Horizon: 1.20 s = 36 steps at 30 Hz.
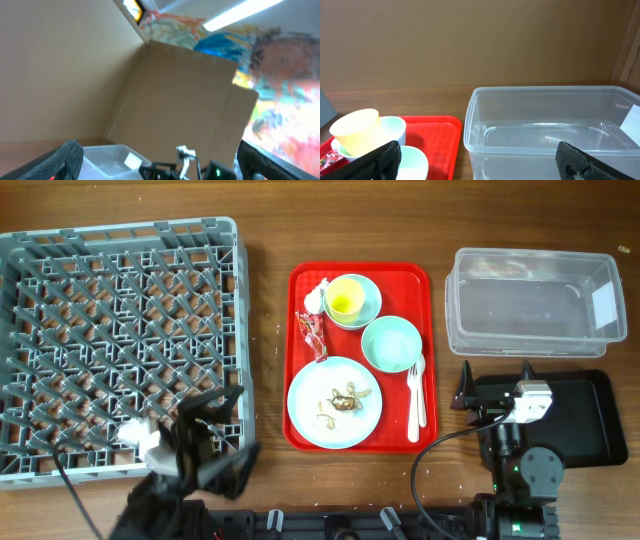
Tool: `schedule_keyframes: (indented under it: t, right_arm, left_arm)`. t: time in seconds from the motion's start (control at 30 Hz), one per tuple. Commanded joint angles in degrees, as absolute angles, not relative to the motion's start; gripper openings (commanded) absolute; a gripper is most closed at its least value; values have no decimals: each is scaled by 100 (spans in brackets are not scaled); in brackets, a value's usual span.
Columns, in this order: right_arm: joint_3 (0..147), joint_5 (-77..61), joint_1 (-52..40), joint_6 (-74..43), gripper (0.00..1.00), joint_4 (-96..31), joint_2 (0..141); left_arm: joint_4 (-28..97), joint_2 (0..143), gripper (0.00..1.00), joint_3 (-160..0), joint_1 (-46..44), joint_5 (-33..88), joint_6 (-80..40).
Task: Sort waste into correct bins and load items into the dishwasher rack
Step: 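Move the left gripper from the rack toward the light-blue bowl on the tray, then grasp the rim of the light-blue bowl with the left gripper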
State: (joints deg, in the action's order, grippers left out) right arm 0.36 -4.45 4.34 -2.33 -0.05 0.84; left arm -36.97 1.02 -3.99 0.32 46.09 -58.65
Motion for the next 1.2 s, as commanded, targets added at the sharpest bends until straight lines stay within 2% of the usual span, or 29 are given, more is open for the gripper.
schedule_keyframes:
  t: [0.0,0.07,0.13,0.23,0.27,0.33,0.43,0.53,0.63,0.73,0.77,0.8,0.87,0.97,1.07,1.17]
  right_arm:
    - [32,-388,458,-303,100,10,64]
    - [32,-388,458,-303,100,10,64]
    - [32,-388,458,-305,100,10,64]
    - [32,-388,458,-303,100,10,64]
    - [32,-388,458,-305,100,10,64]
    - [32,-388,458,-305,100,10,64]
    - [32,-388,458,-303,100,10,64]
    - [32,-388,458,-303,100,10,64]
    - [32,-388,458,-303,100,10,64]
    - [32,-388,458,-303,100,10,64]
    - [32,-388,458,-305,100,10,64]
    - [32,-388,458,-303,100,10,64]
    - [32,-388,458,-303,100,10,64]
    - [32,-388,458,-303,100,10,64]
    - [32,-388,458,-303,100,10,64]
    - [32,-388,458,-305,100,10,64]
  left_arm:
    - [-1282,899,99,-2080,16,4274,-4265]
    - [1321,2316,100,-3881,14,4080,-2891]
    - [3614,3948,99,-5680,10,3981,-2027]
    - [5996,5634,99,-7513,-154,3127,-1514]
    - [6394,6042,100,-7850,-419,2749,-1518]
    - [6501,6383,99,-7957,-1028,2322,-1544]
    - [6051,6674,100,-7957,-2622,1358,-1581]
    - [5457,7006,100,-7957,-3612,1531,-1581]
    - [5151,7435,100,-7957,-3997,1468,-1586]
    - [4982,7878,100,-7957,-4040,1463,-2137]
    - [4904,8110,96,-7957,-4040,1444,-2303]
    - [4851,8302,79,-7957,-4058,1446,-2379]
    - [4748,8685,68,-7957,-4154,1188,-2386]
    - [4331,9286,64,-7957,-4397,89,-2383]
    - [3741,9633,60,-7957,-4552,-32,-2381]
    - [3166,10053,64,-7957,-4836,-49,-2287]
